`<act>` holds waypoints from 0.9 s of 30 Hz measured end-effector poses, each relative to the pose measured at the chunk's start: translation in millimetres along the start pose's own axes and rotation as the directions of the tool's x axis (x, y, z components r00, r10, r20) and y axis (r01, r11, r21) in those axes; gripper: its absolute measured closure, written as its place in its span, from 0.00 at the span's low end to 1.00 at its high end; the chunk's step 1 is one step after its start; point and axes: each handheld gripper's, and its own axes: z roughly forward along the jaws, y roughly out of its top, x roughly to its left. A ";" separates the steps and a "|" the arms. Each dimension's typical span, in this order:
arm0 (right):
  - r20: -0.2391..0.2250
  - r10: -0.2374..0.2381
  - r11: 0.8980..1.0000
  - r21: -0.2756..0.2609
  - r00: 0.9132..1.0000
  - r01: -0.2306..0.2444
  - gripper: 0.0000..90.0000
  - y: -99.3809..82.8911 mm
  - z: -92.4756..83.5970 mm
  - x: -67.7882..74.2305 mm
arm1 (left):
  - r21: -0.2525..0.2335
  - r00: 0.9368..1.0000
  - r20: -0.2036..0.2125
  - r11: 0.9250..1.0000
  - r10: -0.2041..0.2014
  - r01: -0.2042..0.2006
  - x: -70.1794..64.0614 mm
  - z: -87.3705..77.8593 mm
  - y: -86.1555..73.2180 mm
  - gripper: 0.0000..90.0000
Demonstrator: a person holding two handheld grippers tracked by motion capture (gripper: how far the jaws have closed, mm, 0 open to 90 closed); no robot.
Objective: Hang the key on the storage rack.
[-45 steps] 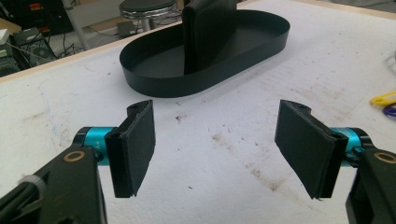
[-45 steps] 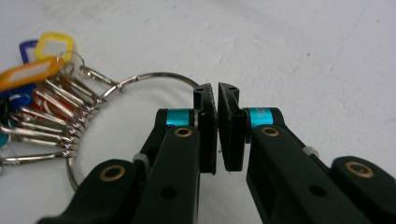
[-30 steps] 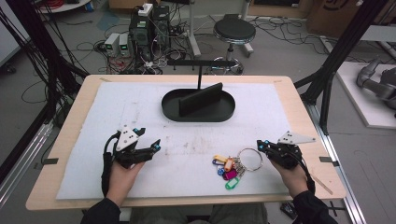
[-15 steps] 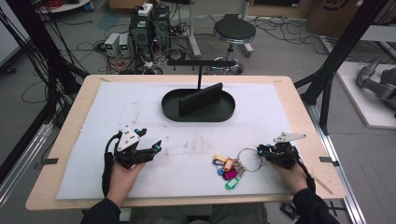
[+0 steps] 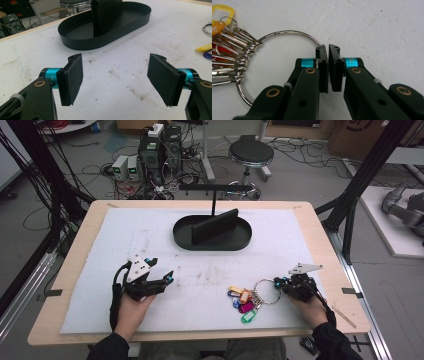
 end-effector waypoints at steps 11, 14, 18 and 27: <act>-0.076 0.087 0.989 -0.116 0.993 -0.096 0.97 4.3 -10.9 -2.4 | -0.004 1.000 -0.006 1.000 -0.006 0.006 0.5 -0.9 -0.8 0.32; -0.105 0.104 0.982 -0.144 0.989 -0.119 0.97 5.1 -14.0 -2.2 | -0.002 1.000 -0.006 1.000 -0.003 0.003 0.3 -1.3 -0.9 0.32; -0.139 0.112 0.976 -0.172 0.984 -0.135 0.97 6.6 -16.3 -0.4 | 0.000 1.000 -0.007 1.000 -0.003 0.003 0.7 -1.3 -1.1 0.32; -0.195 0.093 0.964 -0.227 0.976 -0.137 0.97 10.1 -21.3 6.6 | 0.000 1.000 -0.005 1.000 -0.003 0.003 0.1 -0.6 -1.3 0.32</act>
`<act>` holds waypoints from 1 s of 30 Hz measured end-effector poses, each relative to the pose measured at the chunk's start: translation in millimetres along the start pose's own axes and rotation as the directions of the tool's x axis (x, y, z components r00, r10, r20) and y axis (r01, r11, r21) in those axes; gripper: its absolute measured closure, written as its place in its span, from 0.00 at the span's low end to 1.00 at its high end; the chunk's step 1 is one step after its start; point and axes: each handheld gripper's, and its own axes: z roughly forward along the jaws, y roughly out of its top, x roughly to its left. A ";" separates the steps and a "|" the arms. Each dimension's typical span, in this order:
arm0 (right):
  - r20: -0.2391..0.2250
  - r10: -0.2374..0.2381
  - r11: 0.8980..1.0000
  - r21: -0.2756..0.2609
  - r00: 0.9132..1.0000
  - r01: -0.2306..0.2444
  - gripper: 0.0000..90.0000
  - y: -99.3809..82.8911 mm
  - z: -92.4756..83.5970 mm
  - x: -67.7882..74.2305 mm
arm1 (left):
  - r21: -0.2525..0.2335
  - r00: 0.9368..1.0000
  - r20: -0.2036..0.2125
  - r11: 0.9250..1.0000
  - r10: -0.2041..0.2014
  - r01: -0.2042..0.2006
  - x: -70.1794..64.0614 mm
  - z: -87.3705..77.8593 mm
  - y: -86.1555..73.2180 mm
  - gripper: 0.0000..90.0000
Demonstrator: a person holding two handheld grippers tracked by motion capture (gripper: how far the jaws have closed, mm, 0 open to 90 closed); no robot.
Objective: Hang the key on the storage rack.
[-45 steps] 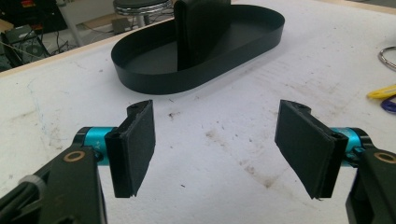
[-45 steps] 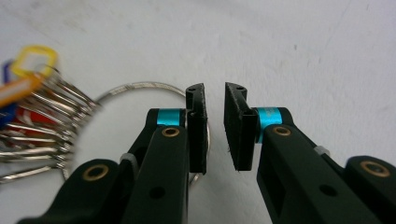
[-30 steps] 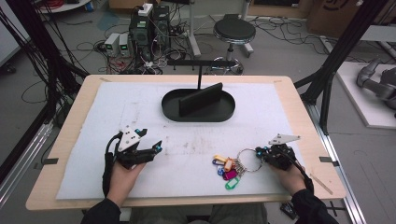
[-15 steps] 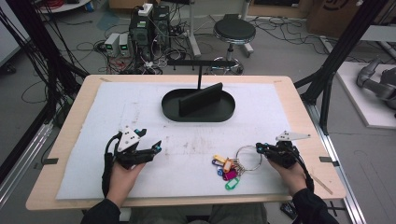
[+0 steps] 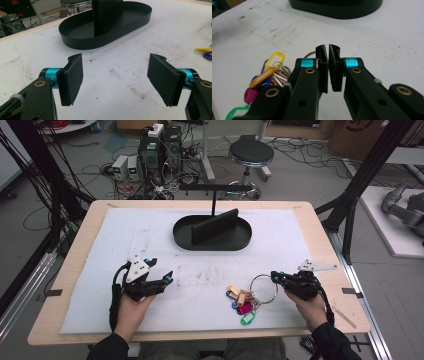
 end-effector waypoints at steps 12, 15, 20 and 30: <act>-0.075 -0.016 1.000 0.004 0.997 0.016 0.94 1.9 3.9 11.6 | -0.003 1.000 0.005 1.000 0.002 -0.002 -0.1 0.0 0.2 0.32; -0.085 -0.010 1.000 0.015 0.996 0.011 0.94 1.8 5.3 11.7 | -0.001 1.000 0.009 1.000 0.004 -0.004 -0.2 0.2 0.2 0.32; -0.100 -0.014 1.000 0.027 0.995 0.017 0.96 3.0 5.6 11.8 | -0.008 1.000 0.022 1.000 0.001 -0.001 -0.7 0.8 0.2 0.32; -0.136 -0.059 0.998 0.013 0.989 0.061 0.97 13.6 4.9 19.0 | -0.025 0.999 0.052 1.000 0.005 -0.004 -2.8 1.5 2.9 0.32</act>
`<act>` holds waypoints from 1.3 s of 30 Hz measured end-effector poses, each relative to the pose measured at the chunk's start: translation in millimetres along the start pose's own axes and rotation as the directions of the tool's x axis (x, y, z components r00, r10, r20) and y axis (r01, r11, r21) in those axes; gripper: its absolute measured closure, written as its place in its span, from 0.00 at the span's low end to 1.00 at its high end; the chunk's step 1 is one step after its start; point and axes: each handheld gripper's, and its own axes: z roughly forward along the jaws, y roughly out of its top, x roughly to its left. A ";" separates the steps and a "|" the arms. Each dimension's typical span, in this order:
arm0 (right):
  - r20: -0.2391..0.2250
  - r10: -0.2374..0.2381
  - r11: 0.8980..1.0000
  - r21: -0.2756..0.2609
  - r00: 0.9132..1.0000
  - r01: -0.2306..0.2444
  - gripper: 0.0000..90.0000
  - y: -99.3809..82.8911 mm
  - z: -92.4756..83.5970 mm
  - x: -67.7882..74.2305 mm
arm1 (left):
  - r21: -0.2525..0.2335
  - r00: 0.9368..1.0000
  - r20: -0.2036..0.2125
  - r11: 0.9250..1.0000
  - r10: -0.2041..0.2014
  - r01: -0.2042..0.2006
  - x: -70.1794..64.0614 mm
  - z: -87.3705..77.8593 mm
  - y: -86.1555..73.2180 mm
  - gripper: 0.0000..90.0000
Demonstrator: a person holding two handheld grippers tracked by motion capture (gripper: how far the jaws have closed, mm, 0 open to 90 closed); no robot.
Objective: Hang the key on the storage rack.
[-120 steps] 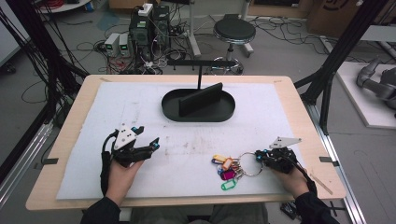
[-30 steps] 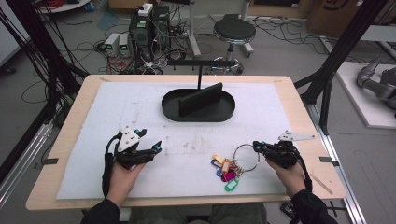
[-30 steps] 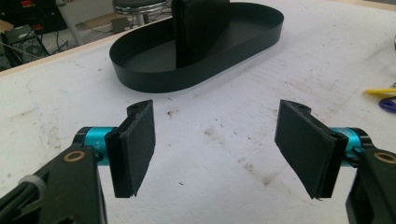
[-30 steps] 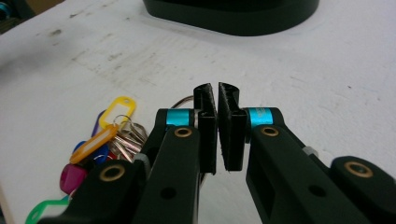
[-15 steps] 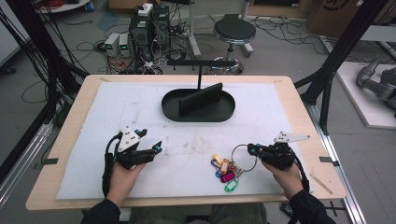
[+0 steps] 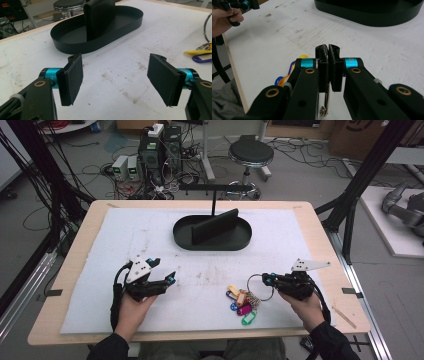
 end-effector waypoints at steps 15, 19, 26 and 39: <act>-0.010 -0.054 0.997 -0.052 0.998 0.053 0.97 27.1 -8.7 5.4 | -0.017 0.999 0.033 1.000 0.006 -0.006 -4.2 1.8 5.6 0.32; -0.020 -0.068 0.996 -0.067 0.997 0.067 0.97 35.7 -9.8 7.5 | -0.020 0.999 0.036 1.000 0.009 -0.008 -4.9 1.8 6.4 0.32; -0.035 -0.093 0.992 -0.084 0.995 0.090 0.97 46.2 -9.6 8.4 | -0.023 0.999 0.039 1.000 0.007 -0.006 -4.7 1.8 6.3 0.32; -0.056 -0.149 0.981 -0.133 0.987 0.141 0.98 74.5 -14.8 6.2 | -0.026 0.999 0.043 1.000 0.007 -0.006 -5.5 1.4 6.8 0.32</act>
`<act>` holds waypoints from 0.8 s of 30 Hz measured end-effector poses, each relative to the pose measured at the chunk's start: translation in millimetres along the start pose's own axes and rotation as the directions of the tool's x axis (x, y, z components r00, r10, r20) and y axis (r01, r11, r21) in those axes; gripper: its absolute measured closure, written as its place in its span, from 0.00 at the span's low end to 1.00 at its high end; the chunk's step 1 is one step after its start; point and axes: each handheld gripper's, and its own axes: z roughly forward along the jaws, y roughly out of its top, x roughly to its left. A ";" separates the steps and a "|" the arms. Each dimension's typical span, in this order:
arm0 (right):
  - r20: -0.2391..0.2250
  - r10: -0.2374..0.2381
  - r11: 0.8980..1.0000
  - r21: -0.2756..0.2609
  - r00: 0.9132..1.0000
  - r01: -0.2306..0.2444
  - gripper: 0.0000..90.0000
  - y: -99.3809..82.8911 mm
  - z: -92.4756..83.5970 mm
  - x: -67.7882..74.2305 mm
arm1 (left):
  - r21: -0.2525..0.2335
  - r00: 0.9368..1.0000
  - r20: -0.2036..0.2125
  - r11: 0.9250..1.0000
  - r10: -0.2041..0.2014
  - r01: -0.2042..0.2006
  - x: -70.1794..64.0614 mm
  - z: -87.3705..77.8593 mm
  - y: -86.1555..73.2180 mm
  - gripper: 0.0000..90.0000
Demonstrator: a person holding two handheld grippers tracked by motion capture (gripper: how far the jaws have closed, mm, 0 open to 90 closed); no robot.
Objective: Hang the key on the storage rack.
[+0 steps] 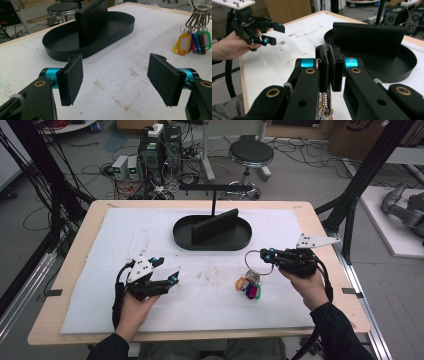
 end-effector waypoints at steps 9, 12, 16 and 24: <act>-0.008 -0.014 1.000 -0.018 1.000 0.014 0.98 15.2 2.9 -3.9 | 0.000 1.000 0.002 1.000 0.000 0.000 -0.5 -1.1 -0.6 0.32; -0.009 -0.014 1.000 -0.019 1.000 0.014 0.98 19.6 4.2 -4.6 | -0.002 1.000 0.000 1.000 0.000 0.000 -0.3 -2.6 -0.9 0.32; -0.013 -0.022 0.999 -0.024 1.000 0.022 0.98 26.2 6.7 -6.4 | 0.000 1.000 -0.006 1.000 -0.002 0.002 0.2 -5.0 -1.6 0.32; -0.015 -0.043 0.998 -0.044 0.999 0.042 0.98 44.9 13.6 -9.5 | -0.004 1.000 -0.012 1.000 0.002 -0.002 0.3 -9.4 -3.2 0.32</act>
